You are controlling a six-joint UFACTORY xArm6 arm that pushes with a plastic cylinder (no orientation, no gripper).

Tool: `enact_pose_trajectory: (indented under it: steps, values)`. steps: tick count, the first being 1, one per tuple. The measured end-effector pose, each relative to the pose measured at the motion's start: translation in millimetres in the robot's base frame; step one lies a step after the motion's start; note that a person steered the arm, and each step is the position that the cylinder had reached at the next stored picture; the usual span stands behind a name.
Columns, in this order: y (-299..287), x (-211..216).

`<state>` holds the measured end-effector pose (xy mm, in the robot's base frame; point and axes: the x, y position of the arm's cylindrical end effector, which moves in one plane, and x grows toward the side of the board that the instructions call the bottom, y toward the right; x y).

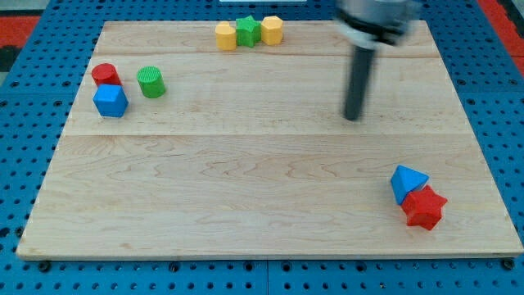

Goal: Place the red star below the green star

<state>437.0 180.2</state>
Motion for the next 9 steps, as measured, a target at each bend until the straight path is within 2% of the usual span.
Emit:
enact_pose_trajectory:
  steps: [1,2,3,4,5,6,7,8,9]
  values:
    - [72.9,78.0]
    - [62.8,145.9]
    - [-9.4,141.4]
    - [-44.4,106.4]
    - [-54.2,67.7]
    - [-61.9,100.8]
    - [-96.6,112.7]
    - [-141.1,47.8]
    - [-143.6,-7.3]
